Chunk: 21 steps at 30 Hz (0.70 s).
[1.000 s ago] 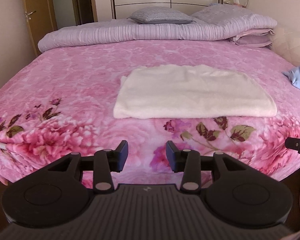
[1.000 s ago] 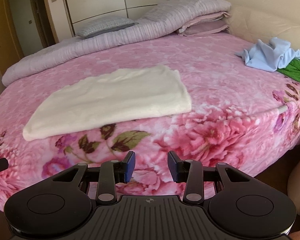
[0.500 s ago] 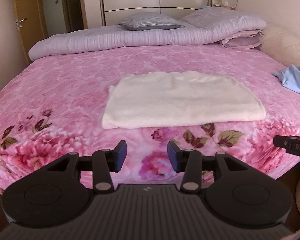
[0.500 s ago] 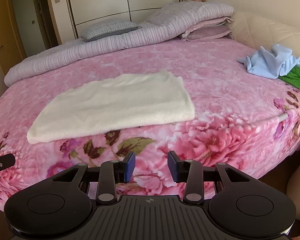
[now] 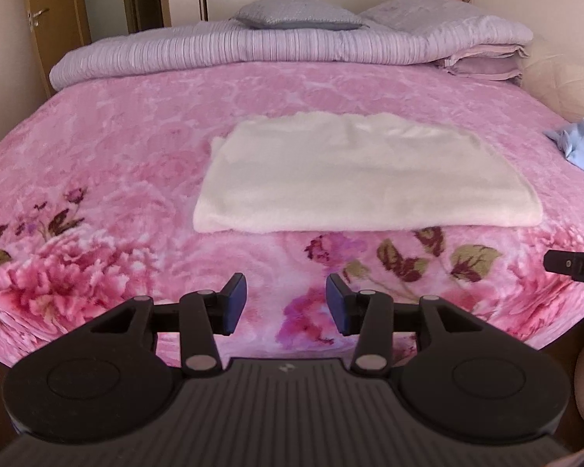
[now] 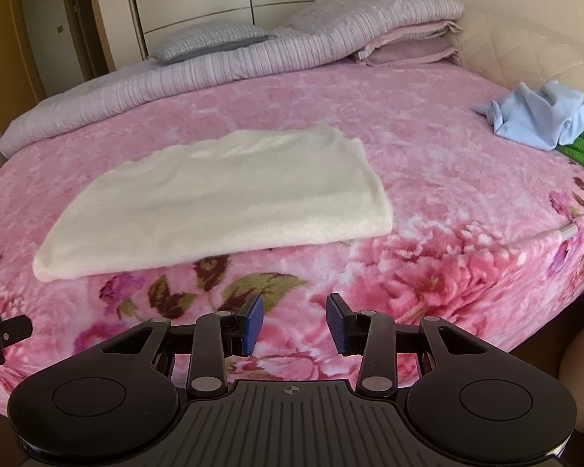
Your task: Fold clothes
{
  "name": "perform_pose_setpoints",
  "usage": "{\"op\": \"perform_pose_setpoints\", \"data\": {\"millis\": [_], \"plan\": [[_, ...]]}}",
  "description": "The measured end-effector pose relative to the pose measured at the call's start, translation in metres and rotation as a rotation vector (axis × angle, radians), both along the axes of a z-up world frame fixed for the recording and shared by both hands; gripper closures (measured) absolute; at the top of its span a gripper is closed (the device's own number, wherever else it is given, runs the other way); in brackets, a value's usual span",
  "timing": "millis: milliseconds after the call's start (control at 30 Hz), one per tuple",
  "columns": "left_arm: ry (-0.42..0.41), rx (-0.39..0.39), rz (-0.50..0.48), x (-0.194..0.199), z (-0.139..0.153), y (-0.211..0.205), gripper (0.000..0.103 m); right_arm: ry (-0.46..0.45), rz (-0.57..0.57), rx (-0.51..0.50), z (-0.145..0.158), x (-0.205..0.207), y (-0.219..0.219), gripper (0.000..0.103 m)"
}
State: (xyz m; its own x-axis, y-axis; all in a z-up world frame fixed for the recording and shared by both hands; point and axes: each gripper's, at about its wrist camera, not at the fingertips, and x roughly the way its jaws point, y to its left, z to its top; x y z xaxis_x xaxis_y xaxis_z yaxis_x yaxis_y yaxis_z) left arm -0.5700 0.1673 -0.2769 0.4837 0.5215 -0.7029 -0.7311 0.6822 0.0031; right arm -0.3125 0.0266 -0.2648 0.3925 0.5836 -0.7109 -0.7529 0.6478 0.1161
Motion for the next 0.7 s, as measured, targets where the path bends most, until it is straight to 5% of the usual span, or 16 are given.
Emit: {"op": "perform_pose_setpoints", "data": {"millis": [167, 333, 500, 700], "plan": [[-0.094, -0.103, 0.032, -0.008, -0.012, 0.031, 0.062, 0.115, -0.028, 0.113, -0.019, 0.028, -0.006, 0.063], [-0.251, -0.260, 0.067, -0.016, -0.025, 0.064, 0.063, 0.400, -0.133, 0.336, -0.047, 0.073, -0.028, 0.063], [-0.305, -0.244, 0.010, -0.003, -0.029, 0.082, 0.068, 0.572, -0.245, 0.508, -0.068, 0.106, -0.038, 0.063], [-0.322, -0.227, -0.016, 0.019, -0.036, 0.103, 0.068, 0.670, -0.316, 0.569, -0.080, 0.136, -0.027, 0.063]]}}
